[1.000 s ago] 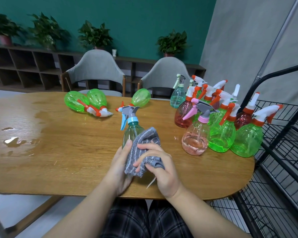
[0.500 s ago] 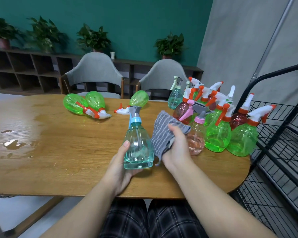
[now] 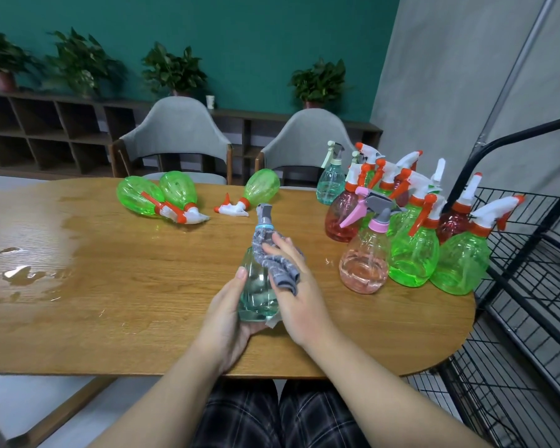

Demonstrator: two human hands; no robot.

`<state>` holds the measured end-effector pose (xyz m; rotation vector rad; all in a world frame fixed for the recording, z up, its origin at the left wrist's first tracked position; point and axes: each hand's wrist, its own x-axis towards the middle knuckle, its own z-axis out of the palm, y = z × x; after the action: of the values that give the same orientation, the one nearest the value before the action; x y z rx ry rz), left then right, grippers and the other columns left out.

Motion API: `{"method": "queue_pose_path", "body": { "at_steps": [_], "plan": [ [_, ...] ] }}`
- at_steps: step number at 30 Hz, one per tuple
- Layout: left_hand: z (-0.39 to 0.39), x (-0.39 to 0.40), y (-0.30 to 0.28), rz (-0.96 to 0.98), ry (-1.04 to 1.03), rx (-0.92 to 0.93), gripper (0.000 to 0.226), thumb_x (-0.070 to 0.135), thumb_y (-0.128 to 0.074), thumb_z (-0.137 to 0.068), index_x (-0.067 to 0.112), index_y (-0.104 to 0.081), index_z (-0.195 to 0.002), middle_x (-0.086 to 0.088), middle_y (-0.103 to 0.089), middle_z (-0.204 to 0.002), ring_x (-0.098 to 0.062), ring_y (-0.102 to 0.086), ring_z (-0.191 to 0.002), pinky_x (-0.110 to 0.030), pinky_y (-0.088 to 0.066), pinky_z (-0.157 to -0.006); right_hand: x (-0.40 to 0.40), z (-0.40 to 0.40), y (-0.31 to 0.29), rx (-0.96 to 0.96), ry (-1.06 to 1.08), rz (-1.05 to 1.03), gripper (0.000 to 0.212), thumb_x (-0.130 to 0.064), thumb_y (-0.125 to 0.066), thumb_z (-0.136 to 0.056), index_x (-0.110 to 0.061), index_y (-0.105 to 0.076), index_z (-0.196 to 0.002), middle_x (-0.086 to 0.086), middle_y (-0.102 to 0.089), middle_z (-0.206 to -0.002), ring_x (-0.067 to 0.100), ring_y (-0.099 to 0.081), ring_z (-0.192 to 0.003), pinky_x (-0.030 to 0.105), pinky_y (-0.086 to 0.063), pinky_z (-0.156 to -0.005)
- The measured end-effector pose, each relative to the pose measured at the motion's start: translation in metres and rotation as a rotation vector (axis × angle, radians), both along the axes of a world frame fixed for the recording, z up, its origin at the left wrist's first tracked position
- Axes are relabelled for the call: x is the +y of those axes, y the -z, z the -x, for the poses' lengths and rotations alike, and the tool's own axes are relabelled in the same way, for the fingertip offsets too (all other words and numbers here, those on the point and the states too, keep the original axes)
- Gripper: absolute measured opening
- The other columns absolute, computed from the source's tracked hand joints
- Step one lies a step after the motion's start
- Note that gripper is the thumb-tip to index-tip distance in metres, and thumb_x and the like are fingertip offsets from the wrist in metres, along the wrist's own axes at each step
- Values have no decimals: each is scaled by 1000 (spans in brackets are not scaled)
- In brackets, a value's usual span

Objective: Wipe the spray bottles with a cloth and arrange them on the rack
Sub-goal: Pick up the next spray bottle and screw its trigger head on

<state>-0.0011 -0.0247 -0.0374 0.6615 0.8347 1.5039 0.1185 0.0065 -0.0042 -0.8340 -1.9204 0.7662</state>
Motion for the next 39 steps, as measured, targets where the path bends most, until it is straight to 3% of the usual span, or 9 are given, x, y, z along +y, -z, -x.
{"method": "queue_pose_path", "body": {
  "at_steps": [7, 11, 16, 20, 24, 27, 30, 34, 39],
  "plan": [
    [-1, -1, -2, -1, 11, -72, 59, 56, -39, -87, 19, -58, -130, -12, -68, -122, -25, -66, -110, -46, -53, -90, -7, -7, 16, 62, -143, -78, 42, 1, -53, -83, -23, -67, -115, -21, -48, -140, 4, -21, -144, 19, -15, -116],
    [2, -2, -4, 20, 19, -82, 72, 62, -38, -84, 13, -56, -133, -16, -64, -128, -30, -61, -120, -47, -49, -100, -15, -9, 20, 101, -176, -98, 42, -15, -47, -76, -18, -70, -110, -3, -60, -131, 10, -33, -140, 29, -24, -115],
    [3, -4, -4, 55, -25, -76, 103, 64, -83, -59, 1, -51, -134, -26, -61, -128, -40, -59, -119, -49, -54, -93, -20, -18, 21, 156, -165, -121, 34, -23, -50, -72, -22, -74, -96, 4, -65, -117, 10, -55, -119, 30, -39, -102],
    [3, -4, -3, 50, -4, -127, 75, 56, -70, -74, 4, -59, -126, -22, -66, -120, -30, -68, -99, -42, -59, -79, -20, -17, 6, 741, 3, 479, 17, -21, -54, -82, -13, -65, -73, 8, -66, -71, 23, -65, -71, 38, -51, -85],
    [4, -3, -3, 32, 29, -156, 58, 49, -52, -80, 10, -59, -123, -13, -73, -108, -22, -73, -88, -31, -60, -63, -7, -13, -22, 1187, 240, 983, 27, -29, -45, -98, -11, -63, -93, 13, -68, -90, 29, -64, -80, 45, -49, -86],
    [4, -3, -4, 19, 34, -151, 59, 50, -51, -81, 11, -58, -125, -13, -73, -109, -22, -72, -90, -33, -61, -69, -5, -7, -38, 1090, 207, 839, 26, -28, -47, -98, -10, -66, -95, 9, -72, -91, 25, -67, -85, 40, -52, -81],
    [1, -4, -6, -4, 65, -124, 55, 47, -46, -87, 10, -59, -124, -16, -70, -115, -25, -71, -97, -37, -60, -71, -4, 3, -41, 710, 132, 601, 24, -32, -47, -98, -18, -66, -101, 4, -72, -99, 23, -66, -97, 39, -52, -84],
    [0, -3, -6, 6, 27, -101, 55, 48, -45, -87, 11, -59, -127, -15, -69, -118, -23, -71, -97, -36, -59, -69, -2, 17, -27, 247, 13, 271, 46, -24, -49, -96, -32, -44, -141, -17, -45, -142, 4, -38, -135, 38, -30, -115],
    [0, 0, -1, 16, 22, -62, 48, 43, -30, -101, 14, -63, -120, -11, -72, -111, -20, -71, -94, -34, -58, -66, 3, 14, -6, 45, 36, 14, 49, -14, -44, -87, -48, -51, -122, -24, -35, -147, -3, -19, -142, 23, -13, -117]
  ]
}}
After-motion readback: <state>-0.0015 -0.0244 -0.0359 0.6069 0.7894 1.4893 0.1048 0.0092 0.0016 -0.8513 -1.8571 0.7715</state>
